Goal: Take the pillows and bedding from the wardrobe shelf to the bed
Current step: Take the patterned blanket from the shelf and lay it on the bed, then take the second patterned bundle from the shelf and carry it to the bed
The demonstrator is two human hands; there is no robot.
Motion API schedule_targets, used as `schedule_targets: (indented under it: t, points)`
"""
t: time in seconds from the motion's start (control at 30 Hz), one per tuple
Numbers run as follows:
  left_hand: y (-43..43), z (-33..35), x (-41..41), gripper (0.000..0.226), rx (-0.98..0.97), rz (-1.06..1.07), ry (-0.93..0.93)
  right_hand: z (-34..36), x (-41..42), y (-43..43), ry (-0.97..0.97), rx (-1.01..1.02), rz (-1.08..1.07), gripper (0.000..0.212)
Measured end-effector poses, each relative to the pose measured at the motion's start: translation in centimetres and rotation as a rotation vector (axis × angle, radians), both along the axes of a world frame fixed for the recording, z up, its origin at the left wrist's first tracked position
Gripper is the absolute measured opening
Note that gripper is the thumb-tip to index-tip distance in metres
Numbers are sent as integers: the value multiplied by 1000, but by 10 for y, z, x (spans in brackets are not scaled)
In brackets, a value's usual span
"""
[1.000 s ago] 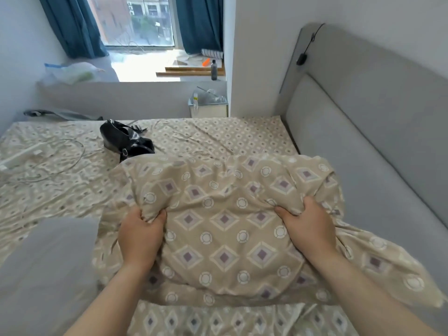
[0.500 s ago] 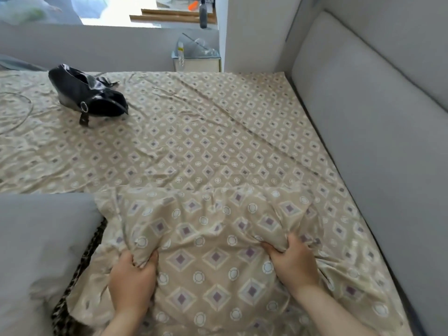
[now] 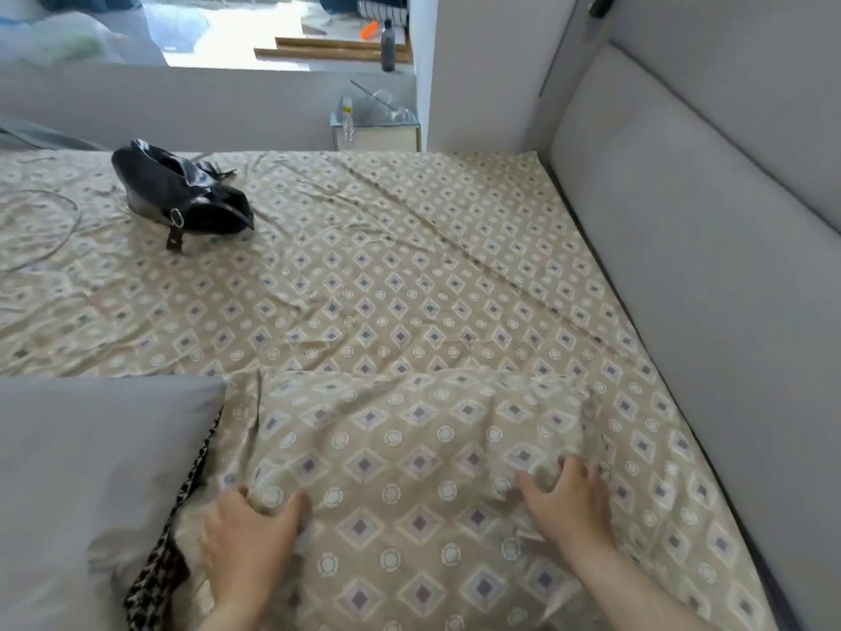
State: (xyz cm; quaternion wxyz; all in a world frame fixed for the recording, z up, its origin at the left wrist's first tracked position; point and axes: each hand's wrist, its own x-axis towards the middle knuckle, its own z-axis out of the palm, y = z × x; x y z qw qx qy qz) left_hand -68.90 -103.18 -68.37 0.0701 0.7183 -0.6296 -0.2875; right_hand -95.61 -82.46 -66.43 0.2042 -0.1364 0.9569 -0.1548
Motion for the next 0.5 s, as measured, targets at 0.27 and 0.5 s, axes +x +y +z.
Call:
schedule_targets:
  t: [0.27, 0.5]
  points:
    - [-48, 147, -34, 64, -82, -250, 336, 153, 5, -79, 18, -300, 194, 59]
    - [-83, 334, -34, 62, -269, -373, 487, 338, 29, -128, 86, -535, 331, 62]
